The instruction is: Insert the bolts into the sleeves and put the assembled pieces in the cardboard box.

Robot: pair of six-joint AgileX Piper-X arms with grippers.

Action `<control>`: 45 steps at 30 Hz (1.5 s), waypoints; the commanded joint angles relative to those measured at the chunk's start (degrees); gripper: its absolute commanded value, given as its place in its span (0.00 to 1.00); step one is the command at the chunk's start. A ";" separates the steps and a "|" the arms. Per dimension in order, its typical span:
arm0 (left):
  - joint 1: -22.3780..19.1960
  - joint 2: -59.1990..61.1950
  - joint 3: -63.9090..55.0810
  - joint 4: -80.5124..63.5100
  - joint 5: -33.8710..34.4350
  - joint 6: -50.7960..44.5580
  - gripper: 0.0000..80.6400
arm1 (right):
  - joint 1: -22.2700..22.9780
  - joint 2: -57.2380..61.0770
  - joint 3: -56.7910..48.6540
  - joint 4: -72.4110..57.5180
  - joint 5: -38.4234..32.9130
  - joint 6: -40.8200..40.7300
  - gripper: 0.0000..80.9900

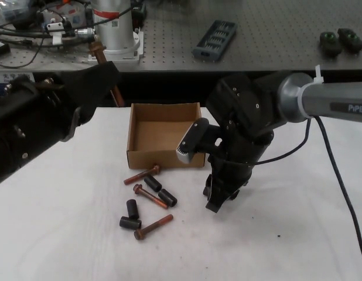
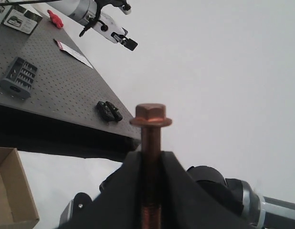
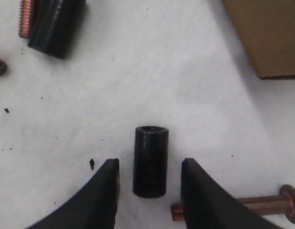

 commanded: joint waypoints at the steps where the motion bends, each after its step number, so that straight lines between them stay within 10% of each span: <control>1: 0.10 -0.61 -0.41 -1.29 0.50 -0.67 0.01 | 0.05 -0.11 -0.72 -0.14 0.13 -0.47 0.39; 45: 0.10 -0.61 -0.41 -1.18 3.06 -0.01 0.01 | 1.71 1.30 -5.55 3.93 0.10 0.95 0.37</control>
